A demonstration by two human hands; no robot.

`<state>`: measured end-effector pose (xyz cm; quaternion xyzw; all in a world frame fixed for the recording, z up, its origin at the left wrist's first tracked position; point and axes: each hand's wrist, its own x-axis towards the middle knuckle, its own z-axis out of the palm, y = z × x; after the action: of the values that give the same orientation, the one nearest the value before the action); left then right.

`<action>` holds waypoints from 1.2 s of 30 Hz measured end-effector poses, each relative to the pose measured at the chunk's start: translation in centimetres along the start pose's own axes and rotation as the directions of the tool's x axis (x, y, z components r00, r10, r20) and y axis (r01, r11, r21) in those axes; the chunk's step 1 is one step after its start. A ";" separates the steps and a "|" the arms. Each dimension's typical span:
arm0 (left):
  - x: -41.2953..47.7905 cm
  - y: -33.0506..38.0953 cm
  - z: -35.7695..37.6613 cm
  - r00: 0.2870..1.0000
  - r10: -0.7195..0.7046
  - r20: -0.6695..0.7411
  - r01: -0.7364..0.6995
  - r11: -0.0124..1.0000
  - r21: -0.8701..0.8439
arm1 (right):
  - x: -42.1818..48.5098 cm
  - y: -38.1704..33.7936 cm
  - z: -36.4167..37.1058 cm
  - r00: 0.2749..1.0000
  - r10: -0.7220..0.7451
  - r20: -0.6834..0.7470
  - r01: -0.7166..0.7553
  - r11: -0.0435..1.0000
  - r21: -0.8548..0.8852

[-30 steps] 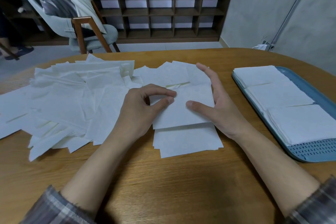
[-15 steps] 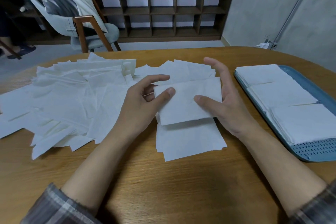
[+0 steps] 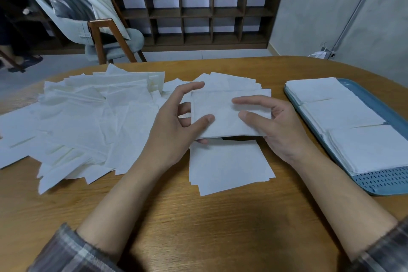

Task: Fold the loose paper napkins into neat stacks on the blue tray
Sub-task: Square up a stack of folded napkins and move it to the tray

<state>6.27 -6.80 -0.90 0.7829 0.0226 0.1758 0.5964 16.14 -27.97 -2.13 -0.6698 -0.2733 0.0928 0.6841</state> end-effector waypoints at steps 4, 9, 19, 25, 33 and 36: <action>0.1 -0.6 0.0 0.999 0.015 -0.031 -0.013 0.998 0.056 | 0.0 0.2 0.1 1.000 0.017 -0.015 -0.018 0.998 -0.066; 0.0 -1.3 0.3 0.991 0.127 0.049 -0.136 0.939 0.317 | 0.4 0.4 -0.2 0.972 -0.020 -0.235 -0.051 0.954 -0.295; -0.3 -2.0 0.8 0.928 -0.031 0.370 -0.195 0.809 0.555 | 0.5 0.5 -0.1 0.967 -0.039 -0.251 -0.056 0.930 -0.364; -0.6 -1.5 0.7 0.919 -0.081 0.387 -0.137 0.854 0.503 | 0.2 0.2 0.0 0.979 -0.028 -0.204 -0.036 0.952 -0.306; -0.4 0.2 -0.3 0.939 0.029 0.342 -0.090 0.982 0.164 | 0.4 -0.5 0.1 0.988 0.058 -0.140 -0.066 0.996 -0.056; -0.2 0.5 -0.5 0.962 0.081 0.261 -0.108 0.990 0.092 | 0.5 -0.1 -0.1 0.991 0.130 -0.027 -0.131 0.991 -0.038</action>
<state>5.82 -6.55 -0.34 0.8295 -0.0829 0.0998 0.5432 16.55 -27.84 -1.86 -0.7007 -0.2224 0.1238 0.6665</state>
